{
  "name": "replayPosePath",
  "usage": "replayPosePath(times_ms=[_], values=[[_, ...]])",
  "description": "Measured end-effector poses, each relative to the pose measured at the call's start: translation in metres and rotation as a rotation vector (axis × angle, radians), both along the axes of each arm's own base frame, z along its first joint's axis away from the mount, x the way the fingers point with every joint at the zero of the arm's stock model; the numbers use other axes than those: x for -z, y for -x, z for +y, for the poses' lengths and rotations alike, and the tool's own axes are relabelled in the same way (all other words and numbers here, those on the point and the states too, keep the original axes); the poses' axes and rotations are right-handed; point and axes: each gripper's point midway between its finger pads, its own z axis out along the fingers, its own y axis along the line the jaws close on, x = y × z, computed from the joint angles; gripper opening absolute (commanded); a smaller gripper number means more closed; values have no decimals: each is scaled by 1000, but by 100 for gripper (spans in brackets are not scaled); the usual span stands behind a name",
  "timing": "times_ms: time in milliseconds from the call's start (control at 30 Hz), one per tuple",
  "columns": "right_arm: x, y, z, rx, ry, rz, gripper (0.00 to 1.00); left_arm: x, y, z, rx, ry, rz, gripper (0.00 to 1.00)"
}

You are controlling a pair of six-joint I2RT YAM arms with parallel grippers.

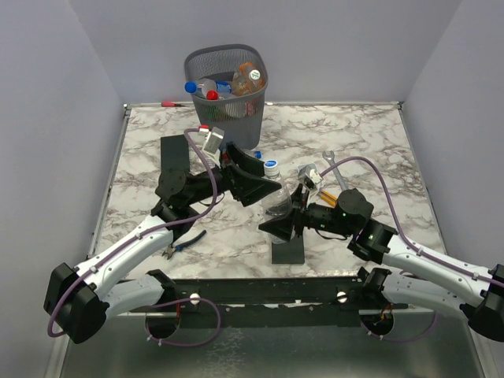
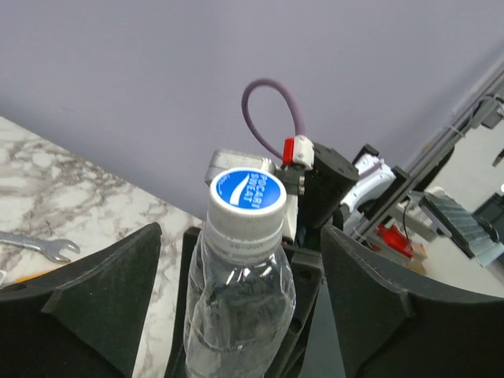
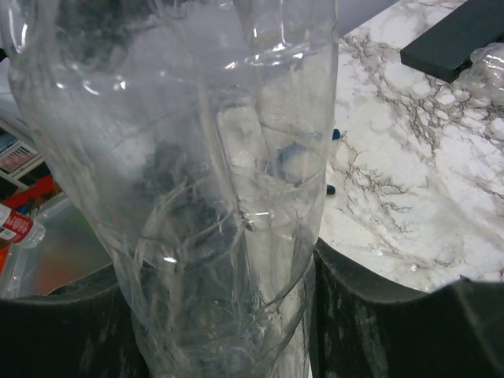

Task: Put the plastic bottles in the bin
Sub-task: Pick up the plastic bottle at the center of the board.

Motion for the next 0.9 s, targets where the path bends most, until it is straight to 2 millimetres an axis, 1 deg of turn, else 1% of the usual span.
replayPosePath(times_ms=[100, 200, 267, 333, 400, 467, 567, 667, 700, 767, 800, 867, 900], values=[[-1, -2, -1, 10, 0, -8, 39, -10, -9, 2, -51, 26, -2, 84], [0, -3, -2, 20, 7, -13, 39, -21, -20, 3, -116, 35, 0, 80], [2, -4, -3, 29, 13, -13, 39, -31, -27, 5, -155, 35, -4, 74], [3, -6, -4, 37, 20, -14, 38, -39, -32, 6, -184, 30, -10, 63], [4, -7, -4, 42, 23, -16, 38, -44, -37, 6, -208, 21, -11, 60], [4, -8, -4, 46, 24, -20, 38, -43, -40, 5, -223, 5, -9, 62], [4, -9, -5, 54, 26, -22, 38, -30, -42, -1, -222, -45, 10, 67], [5, -10, -5, 59, 31, -20, 38, -16, -40, -8, -209, -101, 27, 67], [6, -10, -5, 61, 34, -17, 38, -13, -39, -9, -206, -115, 28, 65], [8, -10, -6, 62, 39, -14, 38, -6, -38, -11, -202, -140, 31, 54], [9, -10, -6, 63, 42, -12, 38, -3, -37, -12, -199, -152, 35, 46], [12, -10, -7, 69, 54, -3, 38, -1, -35, -12, -197, -162, 29, 28], [15, -11, -8, 73, 63, 3, 38, -1, -34, -12, -196, -163, 26, 16]])
